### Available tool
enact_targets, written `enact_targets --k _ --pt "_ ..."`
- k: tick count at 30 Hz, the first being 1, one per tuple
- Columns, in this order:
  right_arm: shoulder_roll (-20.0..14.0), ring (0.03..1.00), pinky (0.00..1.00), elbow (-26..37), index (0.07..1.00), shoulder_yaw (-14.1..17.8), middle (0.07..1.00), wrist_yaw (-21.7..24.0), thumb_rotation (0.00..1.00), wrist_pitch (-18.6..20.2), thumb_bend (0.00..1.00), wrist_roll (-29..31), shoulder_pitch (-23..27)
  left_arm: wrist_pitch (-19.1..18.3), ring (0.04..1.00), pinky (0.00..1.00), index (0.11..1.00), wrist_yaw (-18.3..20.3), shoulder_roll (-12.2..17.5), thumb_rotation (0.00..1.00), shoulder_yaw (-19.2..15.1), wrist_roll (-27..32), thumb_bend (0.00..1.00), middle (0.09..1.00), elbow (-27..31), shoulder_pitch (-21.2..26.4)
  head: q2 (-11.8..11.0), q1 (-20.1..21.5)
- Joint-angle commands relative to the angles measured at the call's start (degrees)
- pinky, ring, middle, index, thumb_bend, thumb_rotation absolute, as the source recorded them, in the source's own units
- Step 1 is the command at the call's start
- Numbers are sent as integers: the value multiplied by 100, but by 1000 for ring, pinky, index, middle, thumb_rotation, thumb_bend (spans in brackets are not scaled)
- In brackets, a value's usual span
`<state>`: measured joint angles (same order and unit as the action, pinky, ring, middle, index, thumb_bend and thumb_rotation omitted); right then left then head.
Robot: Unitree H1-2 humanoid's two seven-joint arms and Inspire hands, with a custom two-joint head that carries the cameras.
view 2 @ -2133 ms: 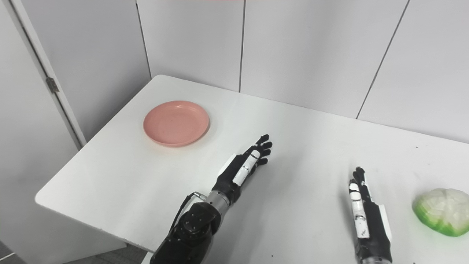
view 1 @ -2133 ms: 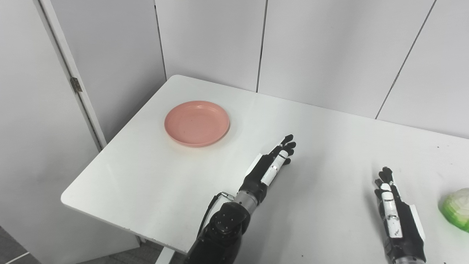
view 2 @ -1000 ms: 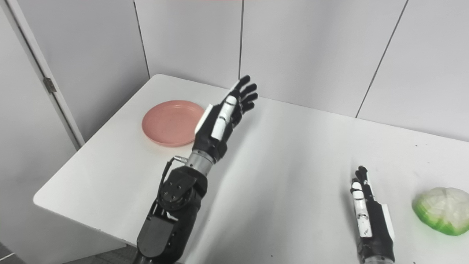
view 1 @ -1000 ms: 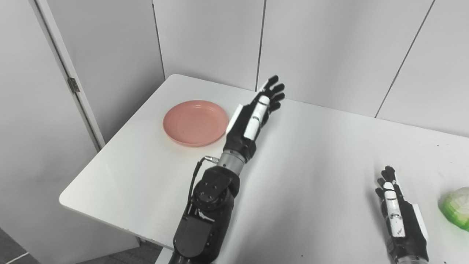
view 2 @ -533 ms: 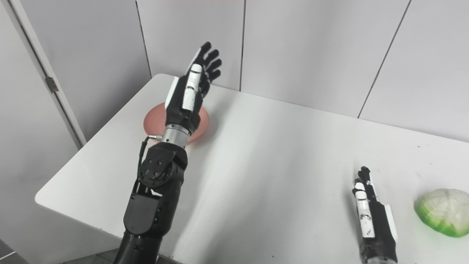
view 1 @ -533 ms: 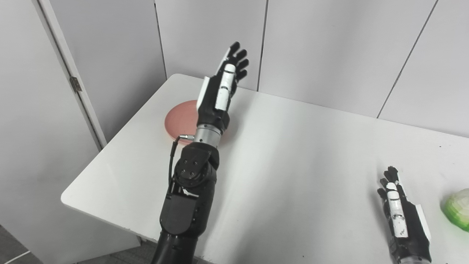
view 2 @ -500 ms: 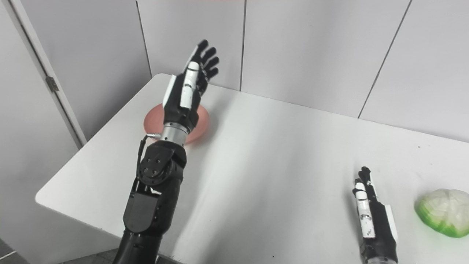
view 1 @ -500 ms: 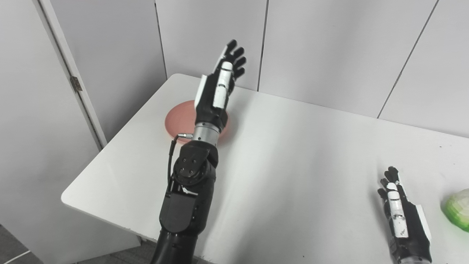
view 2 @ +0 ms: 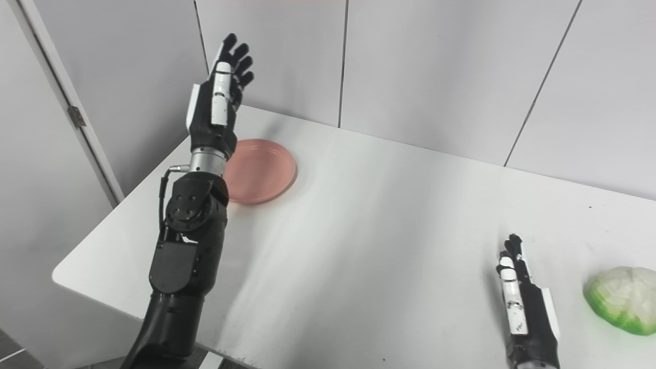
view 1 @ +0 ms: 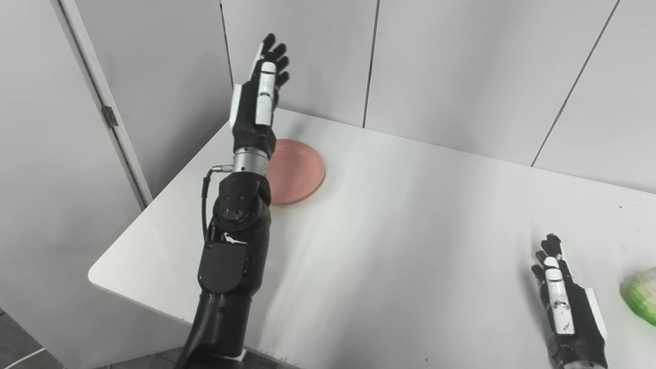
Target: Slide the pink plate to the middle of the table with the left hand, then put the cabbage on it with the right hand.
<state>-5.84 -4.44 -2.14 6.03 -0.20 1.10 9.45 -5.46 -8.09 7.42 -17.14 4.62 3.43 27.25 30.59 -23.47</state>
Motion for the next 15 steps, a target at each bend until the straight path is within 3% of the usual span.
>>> enact_targets --k 1,15 --pt "-45 999 1000 -37 997 62 1000 -6 1000 -89 85 11 -88 281 931 930 923 -107 148 1000 -64 2 433 938 -41 283 12 -3" --pt "-77 998 1000 -26 999 69 1000 44 1000 -154 92 46 -93 687 935 935 939 -164 680 1000 -493 191 428 944 -980 290 29 -59"
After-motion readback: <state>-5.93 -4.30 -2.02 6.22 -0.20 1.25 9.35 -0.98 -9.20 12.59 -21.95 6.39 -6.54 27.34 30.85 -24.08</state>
